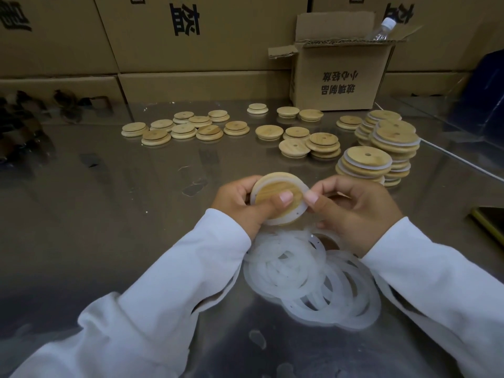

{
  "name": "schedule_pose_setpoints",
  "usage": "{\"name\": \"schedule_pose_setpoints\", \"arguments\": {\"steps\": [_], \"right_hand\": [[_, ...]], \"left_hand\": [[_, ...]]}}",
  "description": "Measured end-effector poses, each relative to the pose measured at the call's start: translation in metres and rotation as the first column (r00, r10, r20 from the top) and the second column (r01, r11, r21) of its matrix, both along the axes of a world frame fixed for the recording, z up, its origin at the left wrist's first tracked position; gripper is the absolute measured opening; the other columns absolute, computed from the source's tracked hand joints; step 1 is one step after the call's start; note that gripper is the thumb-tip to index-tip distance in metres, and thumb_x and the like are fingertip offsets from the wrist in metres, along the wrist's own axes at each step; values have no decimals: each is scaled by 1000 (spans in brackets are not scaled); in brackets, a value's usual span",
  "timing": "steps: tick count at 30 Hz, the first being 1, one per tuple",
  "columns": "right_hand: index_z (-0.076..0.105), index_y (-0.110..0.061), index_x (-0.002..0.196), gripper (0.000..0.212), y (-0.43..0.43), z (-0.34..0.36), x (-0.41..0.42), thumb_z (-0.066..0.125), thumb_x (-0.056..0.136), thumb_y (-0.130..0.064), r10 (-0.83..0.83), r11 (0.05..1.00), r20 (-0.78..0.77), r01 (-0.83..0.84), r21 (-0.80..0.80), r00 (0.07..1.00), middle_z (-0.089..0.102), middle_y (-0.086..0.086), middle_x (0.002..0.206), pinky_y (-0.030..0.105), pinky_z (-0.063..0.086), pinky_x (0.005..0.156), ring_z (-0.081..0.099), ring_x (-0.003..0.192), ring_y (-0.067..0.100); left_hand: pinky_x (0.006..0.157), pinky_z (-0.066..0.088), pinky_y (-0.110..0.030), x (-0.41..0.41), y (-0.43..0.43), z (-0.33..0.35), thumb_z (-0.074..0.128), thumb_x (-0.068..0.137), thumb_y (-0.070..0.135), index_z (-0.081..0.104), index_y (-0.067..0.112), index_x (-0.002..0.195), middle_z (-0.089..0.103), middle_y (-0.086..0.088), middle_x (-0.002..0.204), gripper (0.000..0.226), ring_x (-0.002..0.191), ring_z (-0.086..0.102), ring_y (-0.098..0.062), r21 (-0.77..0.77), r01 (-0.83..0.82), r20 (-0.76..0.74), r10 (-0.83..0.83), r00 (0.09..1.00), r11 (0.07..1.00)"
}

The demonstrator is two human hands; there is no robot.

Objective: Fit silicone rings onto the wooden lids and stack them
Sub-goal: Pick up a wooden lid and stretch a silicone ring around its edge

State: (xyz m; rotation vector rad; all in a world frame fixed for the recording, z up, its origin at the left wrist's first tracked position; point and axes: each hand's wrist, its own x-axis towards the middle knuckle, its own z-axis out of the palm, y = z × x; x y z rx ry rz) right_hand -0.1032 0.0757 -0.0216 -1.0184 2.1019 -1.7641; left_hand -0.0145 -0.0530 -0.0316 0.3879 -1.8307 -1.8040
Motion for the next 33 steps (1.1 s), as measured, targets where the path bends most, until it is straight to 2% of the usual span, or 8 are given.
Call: {"name": "schedule_pose_setpoints", "arguments": {"steps": [3,6,10,15,20,23,26,33], "right_hand": [[67,-22,65,12,3,5,-2,67,77,-19,39,999,65,-39,0,997,67,-1,69,31,55,65,60,67,15],[67,-22,65,11,4,7,-2,68,76,-21,40,999,45,-41,26,998,66,-1,70,37,54,71,59,68,16],[66,-24,65,11,4,8,-1,68,76,-22,18,998,-8,-18,56,1000,66,-3,70,41,55,76,61,70,17],[66,-25,63,14,4,8,1,69,75,-21,-31,999,-95,35,42,995,66,-5,66,27,51,66,58,61,9],[68,-25,64,11,5,7,1,72,73,-19,-4,998,-9,4,-60,1000,69,-9,62,12,48,56,59,55,0],[67,-25,66,10,1,2,3,72,72,-19,-41,994,23,43,-104,999,67,-9,61,16,51,59,60,59,5],[64,-23,70,8,-3,-2,9,71,69,-24,-111,987,-3,110,-118,994,64,-8,64,13,50,61,59,62,3],[64,-28,63,9,-2,-3,5,69,70,-26,-196,980,-112,193,-38,974,66,-18,69,7,44,64,59,69,-4]], "left_hand": [[80,53,-40,-1,0,-1,77,60,21,70,14,82,69,-10,80,24,78,64,-26,85,40,-17,-38,999,996],[83,53,-41,-2,-1,-1,81,57,18,69,14,82,70,-8,79,28,80,65,-26,151,70,-44,-64,997,986],[69,57,-27,-3,-1,-1,67,56,20,67,12,84,71,0,71,29,69,67,-14,204,89,-90,-72,993,975],[68,57,-25,-2,0,0,66,57,19,68,12,83,71,0,71,27,68,68,-13,214,98,-108,-76,991,972],[77,56,-36,-3,0,-2,73,51,26,72,18,74,71,-4,74,24,74,67,-20,178,48,-84,-33,996,983],[80,54,-44,-4,2,-3,85,53,19,71,18,71,70,-8,75,23,77,66,-26,179,-8,-47,17,999,984],[83,53,-51,-6,5,-3,74,56,25,70,22,64,68,-6,73,10,77,64,-28,159,-80,-26,85,996,984],[78,54,-44,-8,9,-6,74,54,24,70,29,60,68,2,67,9,73,63,-22,201,-93,-61,107,992,975]]}}
